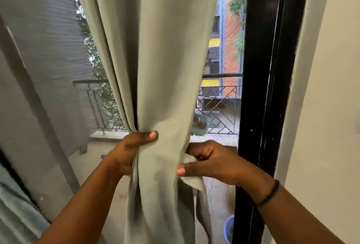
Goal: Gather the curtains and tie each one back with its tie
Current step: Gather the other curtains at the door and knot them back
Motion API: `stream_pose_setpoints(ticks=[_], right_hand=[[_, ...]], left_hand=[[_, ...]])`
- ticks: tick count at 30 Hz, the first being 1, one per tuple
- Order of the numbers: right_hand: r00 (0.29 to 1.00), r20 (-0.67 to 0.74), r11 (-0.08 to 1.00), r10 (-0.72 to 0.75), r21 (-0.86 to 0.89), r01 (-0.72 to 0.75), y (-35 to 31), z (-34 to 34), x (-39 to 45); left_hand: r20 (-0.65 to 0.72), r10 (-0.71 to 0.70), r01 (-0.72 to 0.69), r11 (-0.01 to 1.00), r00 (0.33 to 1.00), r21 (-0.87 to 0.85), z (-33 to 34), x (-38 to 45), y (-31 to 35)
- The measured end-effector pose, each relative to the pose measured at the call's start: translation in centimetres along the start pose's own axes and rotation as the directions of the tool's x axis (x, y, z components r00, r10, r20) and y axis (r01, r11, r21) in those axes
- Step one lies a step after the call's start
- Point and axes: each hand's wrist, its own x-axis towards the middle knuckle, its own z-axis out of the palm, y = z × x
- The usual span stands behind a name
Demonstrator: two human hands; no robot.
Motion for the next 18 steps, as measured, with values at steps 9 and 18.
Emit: stream_pose_setpoints(ticks=[9, 18], right_hand=[[0.974, -0.220, 0.966, -0.058, -0.260, -0.001, -0.3, -3.9, -0.4], [0.932, -0.358, 0.987, -0.058, -0.159, 0.001, 0.9, -3.2, 2.2]], left_hand=[[-0.032, -0.040, 0.039, 0.998, 0.999, -0.055, -0.3, -1.1, -0.5], [-0.110, 0.232, -0.172, 0.904, 0.967, 0.392, 5.4, -3.7, -0.4]])
